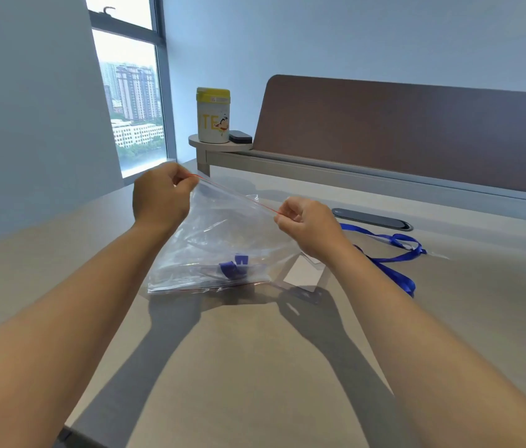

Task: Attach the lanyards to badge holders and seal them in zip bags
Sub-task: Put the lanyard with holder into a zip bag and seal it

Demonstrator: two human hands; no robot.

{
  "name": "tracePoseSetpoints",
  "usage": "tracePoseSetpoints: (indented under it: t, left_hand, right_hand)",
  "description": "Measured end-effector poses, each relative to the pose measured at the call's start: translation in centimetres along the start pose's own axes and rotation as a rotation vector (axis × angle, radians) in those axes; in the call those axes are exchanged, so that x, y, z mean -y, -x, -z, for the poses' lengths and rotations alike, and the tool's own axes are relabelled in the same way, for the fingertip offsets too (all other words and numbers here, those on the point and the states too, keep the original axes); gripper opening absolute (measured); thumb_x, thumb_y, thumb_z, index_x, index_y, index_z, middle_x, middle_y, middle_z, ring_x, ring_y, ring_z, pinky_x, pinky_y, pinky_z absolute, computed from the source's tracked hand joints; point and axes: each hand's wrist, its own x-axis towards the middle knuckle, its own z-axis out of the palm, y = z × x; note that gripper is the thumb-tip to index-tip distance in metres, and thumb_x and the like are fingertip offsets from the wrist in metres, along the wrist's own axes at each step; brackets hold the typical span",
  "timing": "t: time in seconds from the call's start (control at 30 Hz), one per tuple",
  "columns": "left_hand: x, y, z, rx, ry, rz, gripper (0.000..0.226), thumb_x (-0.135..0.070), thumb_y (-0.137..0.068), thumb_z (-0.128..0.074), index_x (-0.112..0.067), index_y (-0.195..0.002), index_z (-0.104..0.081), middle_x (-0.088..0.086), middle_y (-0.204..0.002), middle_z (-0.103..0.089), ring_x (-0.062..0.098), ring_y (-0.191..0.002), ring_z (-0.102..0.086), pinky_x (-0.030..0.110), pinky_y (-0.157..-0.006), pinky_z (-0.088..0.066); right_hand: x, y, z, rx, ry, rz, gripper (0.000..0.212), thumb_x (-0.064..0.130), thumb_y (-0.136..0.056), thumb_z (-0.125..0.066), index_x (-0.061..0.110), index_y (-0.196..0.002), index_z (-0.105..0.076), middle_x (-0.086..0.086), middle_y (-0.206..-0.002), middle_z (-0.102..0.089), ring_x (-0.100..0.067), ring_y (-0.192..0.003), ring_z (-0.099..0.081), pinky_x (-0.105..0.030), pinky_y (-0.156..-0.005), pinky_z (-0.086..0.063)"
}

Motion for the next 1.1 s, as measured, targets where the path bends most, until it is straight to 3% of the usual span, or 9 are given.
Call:
tracePoseSetpoints:
  t: [0.13, 0.27, 0.43, 0.6, 0.7, 0.77, 0.9, 1.03, 1.1]
  left_hand:
    - [-0.2, 0.3, -0.4, -0.007, 0.012, 0.026, 0.024, -0.014, -0.089, -0.055, 0.003, -0.101, -0.067, 0.020, -0.104, -0.068, 0.034, -0.097, -0.060, 0.025, -0.078, -0.038]
    - [-0.3, 0.8, -0.7, 0.036, 0.033, 0.040, 0.024, -0.014, -0.089, -0.056, 0.003, -0.101, -0.066, 0.021, -0.104, -0.067, 0.030, -0.091, -0.058, 0.028, -0.081, -0.041]
    - [-0.5, 1.2, -0.2, 0.152, 0.086, 0.079, 0.021, -0.011, -0.087, -0.058, 0.003, -0.101, -0.066, 0.014, -0.092, -0.063, 0.023, -0.086, -0.054, 0.033, -0.087, -0.044]
    - [-0.8, 2.2, 2.1, 0.557, 0.258, 0.273, 0.011, -0.011, -0.087, -0.056, -0.005, -0.080, -0.063, 0.006, -0.071, -0.055, 0.015, -0.066, -0.048, 0.020, -0.065, -0.041]
    - [0.2, 3.0, 4.1, 0.820, 0.525, 0.518, 0.019, -0.028, -0.079, -0.055, -0.011, -0.082, -0.064, 0.000, -0.057, -0.059, 0.010, -0.054, -0.057, 0.019, -0.055, -0.050]
    - [1.4, 3.8, 4.3, 0.858, 0.404, 0.561, 0.025, -0.037, -0.083, -0.053, -0.014, -0.083, -0.062, -0.003, -0.056, -0.065, 0.010, -0.056, -0.060, 0.019, -0.057, -0.050]
    - [3.7, 6.0, 2.4, 0.801, -0.152, 0.505, 0.042, -0.036, -0.088, -0.054, -0.002, -0.113, -0.056, 0.007, -0.107, -0.054, 0.028, -0.102, -0.051, 0.036, -0.088, -0.040]
    - [6.2, 7.2, 0.3, 0.820, -0.478, 0.411, 0.061, -0.036, -0.083, -0.062, 0.006, -0.125, -0.048, 0.021, -0.131, -0.051, 0.035, -0.120, -0.048, 0.032, -0.095, -0.037]
    - [7.0, 7.3, -0.4, 0.790, -0.570, 0.422, 0.072, -0.045, -0.076, -0.067, 0.001, -0.128, -0.046, 0.021, -0.130, -0.050, 0.034, -0.117, -0.048, 0.033, -0.098, -0.039]
  right_hand:
    - [-2.4, 1.3, 0.9, -0.002, 0.007, -0.044, 0.009, 0.020, -0.091, -0.049, 0.017, -0.082, -0.051, 0.003, -0.076, -0.053, -0.018, -0.077, -0.050, -0.027, -0.068, -0.041]
    - [-3.3, 2.3, 1.4, 0.008, -0.021, -0.041, 0.012, 0.015, -0.092, -0.049, 0.008, -0.092, -0.059, -0.001, -0.080, -0.055, -0.015, -0.073, -0.047, -0.016, -0.058, -0.037]
    - [-3.7, 3.1, 1.7, -0.052, -0.013, -0.047, 0.017, 0.008, -0.090, -0.052, -0.003, -0.096, -0.063, -0.006, -0.082, -0.056, -0.020, -0.073, -0.056, -0.038, -0.078, -0.055]
    - [-4.6, 4.6, 1.2, 0.001, -0.043, -0.111, 0.014, 0.005, -0.089, -0.053, -0.002, -0.096, -0.063, -0.005, -0.082, -0.057, -0.010, -0.065, -0.054, -0.016, -0.061, -0.053]
    - [-5.4, 5.6, 1.1, 0.156, -0.056, -0.230, 0.013, 0.006, -0.087, -0.057, 0.002, -0.095, -0.066, -0.005, -0.080, -0.061, -0.014, -0.073, -0.056, -0.026, -0.071, -0.051]
    - [-5.4, 6.4, 1.3, 0.299, -0.041, -0.302, 0.014, 0.011, -0.086, -0.060, 0.004, -0.095, -0.068, -0.001, -0.076, -0.060, -0.011, -0.069, -0.053, -0.021, -0.065, -0.045]
    - [-4.7, 7.6, 1.2, 0.502, 0.015, -0.412, 0.034, 0.032, -0.089, -0.053, 0.003, -0.093, -0.070, 0.004, -0.076, -0.061, -0.010, -0.075, -0.053, -0.021, -0.066, -0.040]
    - [-5.3, 6.5, -0.8, 0.407, 0.050, -0.451, 0.038, 0.036, -0.089, -0.053, 0.001, -0.093, -0.068, -0.006, -0.087, -0.063, -0.020, -0.087, -0.058, -0.031, -0.081, -0.044]
    - [-5.4, 5.5, -2.4, 0.342, -0.029, -0.499, 0.029, 0.031, -0.087, -0.057, 0.003, -0.085, -0.061, -0.008, -0.075, -0.057, -0.020, -0.071, -0.055, -0.031, -0.070, -0.046]
